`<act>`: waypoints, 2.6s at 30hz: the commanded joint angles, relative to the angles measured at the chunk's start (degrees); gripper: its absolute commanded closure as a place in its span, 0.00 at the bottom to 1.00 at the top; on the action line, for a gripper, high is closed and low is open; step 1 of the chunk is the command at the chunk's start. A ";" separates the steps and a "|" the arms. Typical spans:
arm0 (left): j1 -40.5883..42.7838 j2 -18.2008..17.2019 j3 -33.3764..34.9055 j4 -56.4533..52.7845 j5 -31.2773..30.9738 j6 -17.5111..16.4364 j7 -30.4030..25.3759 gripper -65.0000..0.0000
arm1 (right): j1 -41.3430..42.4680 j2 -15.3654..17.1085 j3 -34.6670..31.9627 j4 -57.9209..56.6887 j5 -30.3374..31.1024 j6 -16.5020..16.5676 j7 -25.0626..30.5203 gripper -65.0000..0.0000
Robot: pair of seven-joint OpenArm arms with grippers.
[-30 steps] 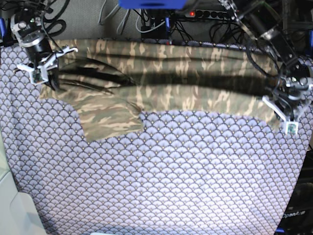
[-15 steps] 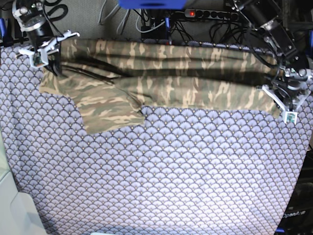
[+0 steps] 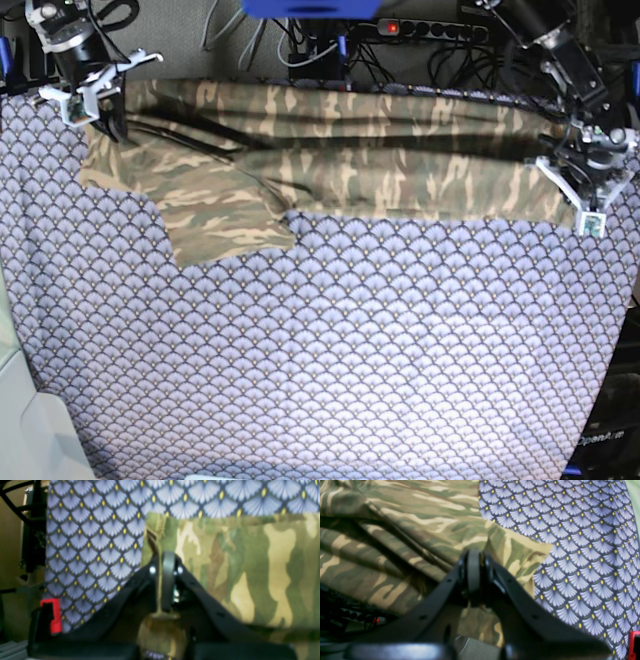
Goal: Fold the T-shirt properly
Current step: 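Lay the hem down onto the folded edge with both grippers, then open the right gripper and lower it toward the sleeve fabric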
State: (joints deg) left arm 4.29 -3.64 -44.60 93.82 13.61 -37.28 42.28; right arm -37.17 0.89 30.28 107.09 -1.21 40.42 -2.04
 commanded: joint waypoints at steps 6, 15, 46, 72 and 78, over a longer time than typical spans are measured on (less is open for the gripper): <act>-0.29 -0.80 -0.19 0.90 -0.29 0.57 -1.01 1.00 | -2.35 0.39 0.00 0.65 0.82 -0.42 1.65 1.00; 0.23 -0.89 -0.10 -3.40 -0.29 0.57 -1.01 1.00 | -4.02 0.74 -1.40 0.03 0.82 -0.42 1.74 1.00; -0.91 -3.44 0.25 -7.36 -0.20 0.57 -1.01 1.00 | -3.93 3.82 -0.17 -3.48 0.82 -0.42 1.74 1.00; -0.91 -3.09 -3.09 -7.01 -0.11 -2.72 -1.01 0.55 | -3.76 4.08 7.74 -3.31 7.41 -0.42 1.21 0.47; -0.65 -2.91 -3.18 -7.01 -0.20 -2.72 -1.01 0.55 | -1.21 4.87 8.00 -2.25 7.32 -0.42 -0.02 0.47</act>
State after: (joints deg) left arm 4.14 -5.82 -47.59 85.60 13.85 -40.16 42.02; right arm -38.00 4.93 37.87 103.66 4.93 40.40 -3.46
